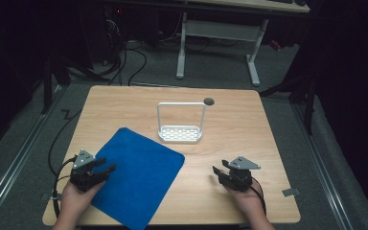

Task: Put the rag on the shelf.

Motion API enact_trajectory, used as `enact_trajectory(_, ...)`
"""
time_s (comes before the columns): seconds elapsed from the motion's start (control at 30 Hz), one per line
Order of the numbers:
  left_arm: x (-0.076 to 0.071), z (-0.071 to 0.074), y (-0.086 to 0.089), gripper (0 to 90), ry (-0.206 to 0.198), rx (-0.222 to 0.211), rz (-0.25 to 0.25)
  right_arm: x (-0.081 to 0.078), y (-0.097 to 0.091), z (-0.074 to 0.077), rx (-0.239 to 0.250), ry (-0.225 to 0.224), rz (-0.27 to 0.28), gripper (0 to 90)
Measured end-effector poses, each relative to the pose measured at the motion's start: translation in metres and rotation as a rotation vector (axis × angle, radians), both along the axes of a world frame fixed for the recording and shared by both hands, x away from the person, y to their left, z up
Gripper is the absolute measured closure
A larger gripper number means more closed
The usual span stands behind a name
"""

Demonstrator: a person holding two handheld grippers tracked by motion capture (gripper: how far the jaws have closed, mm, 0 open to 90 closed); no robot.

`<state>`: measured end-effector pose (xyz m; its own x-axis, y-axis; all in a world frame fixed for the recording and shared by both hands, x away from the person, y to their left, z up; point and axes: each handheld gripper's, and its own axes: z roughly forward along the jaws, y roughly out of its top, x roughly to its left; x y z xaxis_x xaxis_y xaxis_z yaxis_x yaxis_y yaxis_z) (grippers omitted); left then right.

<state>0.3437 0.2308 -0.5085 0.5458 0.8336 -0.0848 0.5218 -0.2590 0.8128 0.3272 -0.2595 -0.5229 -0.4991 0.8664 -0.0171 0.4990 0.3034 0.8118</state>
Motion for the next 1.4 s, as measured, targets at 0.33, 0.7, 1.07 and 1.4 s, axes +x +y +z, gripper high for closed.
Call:
enact_trajectory(0.33,0.005,-0.006,0.005,58.7,0.044,-0.04,-0.005,-0.001,0.015,0.007,0.013,-0.04,0.011,63.6)
enact_trajectory(0.7,0.009,-0.012,0.02,87.5,0.106,0.036,0.002,-0.005,0.1,0.01,0.032,0.006,0.251,90.0)
enact_trajectory(1.07,0.008,-0.02,0.015,89.4,0.134,0.096,-0.037,-0.005,0.176,-0.008,-0.113,0.074,0.453,90.0)
enact_trajectory(1.4,-0.008,-0.017,-0.007,88.9,0.16,0.107,-0.129,-0.008,0.143,-0.007,-0.118,0.088,0.395,90.0)
